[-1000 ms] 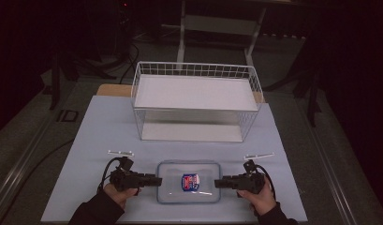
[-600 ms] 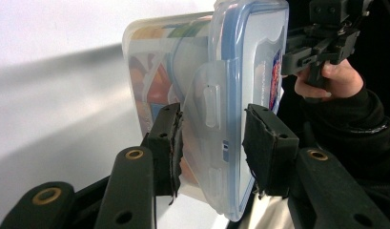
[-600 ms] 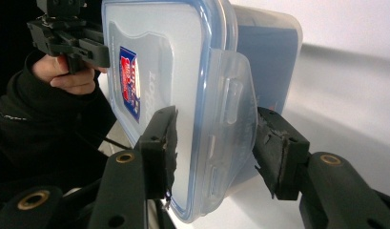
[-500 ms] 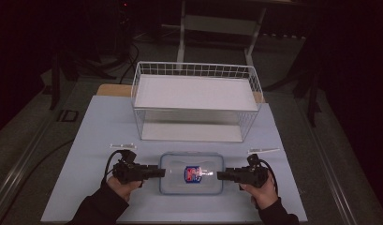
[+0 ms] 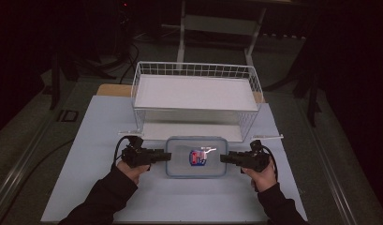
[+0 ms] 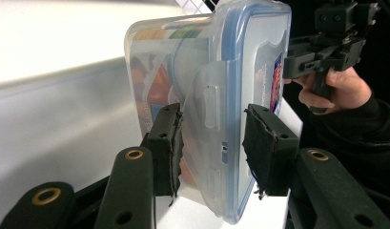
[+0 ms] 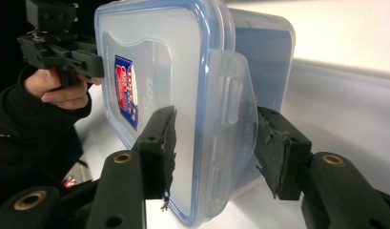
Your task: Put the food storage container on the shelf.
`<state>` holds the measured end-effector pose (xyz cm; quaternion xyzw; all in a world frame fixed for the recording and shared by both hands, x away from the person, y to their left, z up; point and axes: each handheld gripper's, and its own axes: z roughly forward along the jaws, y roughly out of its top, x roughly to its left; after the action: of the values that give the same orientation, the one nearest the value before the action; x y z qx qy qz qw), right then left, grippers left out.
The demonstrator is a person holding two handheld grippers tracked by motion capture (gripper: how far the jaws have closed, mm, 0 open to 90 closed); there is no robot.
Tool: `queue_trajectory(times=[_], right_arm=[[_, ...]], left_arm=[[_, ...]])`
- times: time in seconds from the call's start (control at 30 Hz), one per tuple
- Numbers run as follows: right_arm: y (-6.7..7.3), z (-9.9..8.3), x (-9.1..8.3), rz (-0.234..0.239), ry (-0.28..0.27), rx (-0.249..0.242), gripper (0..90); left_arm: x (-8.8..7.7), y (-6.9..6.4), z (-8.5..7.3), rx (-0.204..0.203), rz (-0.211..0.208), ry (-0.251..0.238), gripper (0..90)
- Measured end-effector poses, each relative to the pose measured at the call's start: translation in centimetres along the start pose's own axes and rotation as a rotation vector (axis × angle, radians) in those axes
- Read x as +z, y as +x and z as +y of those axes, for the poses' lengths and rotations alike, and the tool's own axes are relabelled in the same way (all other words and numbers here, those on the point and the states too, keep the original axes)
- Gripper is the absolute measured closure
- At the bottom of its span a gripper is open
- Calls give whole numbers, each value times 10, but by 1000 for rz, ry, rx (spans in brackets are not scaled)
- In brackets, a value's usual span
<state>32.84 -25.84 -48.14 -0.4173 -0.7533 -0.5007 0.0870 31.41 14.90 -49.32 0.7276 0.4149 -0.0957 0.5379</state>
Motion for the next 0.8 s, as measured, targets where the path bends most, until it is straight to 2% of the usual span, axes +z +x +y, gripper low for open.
queue_trajectory(times=[0.13,0.33,0.43,0.6,0.8], right_arm=[[-8,7,3,-7,-8,-12,505],[-21,17,8,-16,-27,-21,505],[-31,25,10,-18,-60,-23,505],[-40,29,13,-21,-82,-26,506],[-49,31,19,-36,-95,-31,505]], left_arm=[[6,8,4,-8,2,-14,581],[15,18,17,7,14,-30,579],[20,24,22,19,21,-43,578],[26,31,29,25,36,-70,576],[35,41,35,28,58,-76,569]])
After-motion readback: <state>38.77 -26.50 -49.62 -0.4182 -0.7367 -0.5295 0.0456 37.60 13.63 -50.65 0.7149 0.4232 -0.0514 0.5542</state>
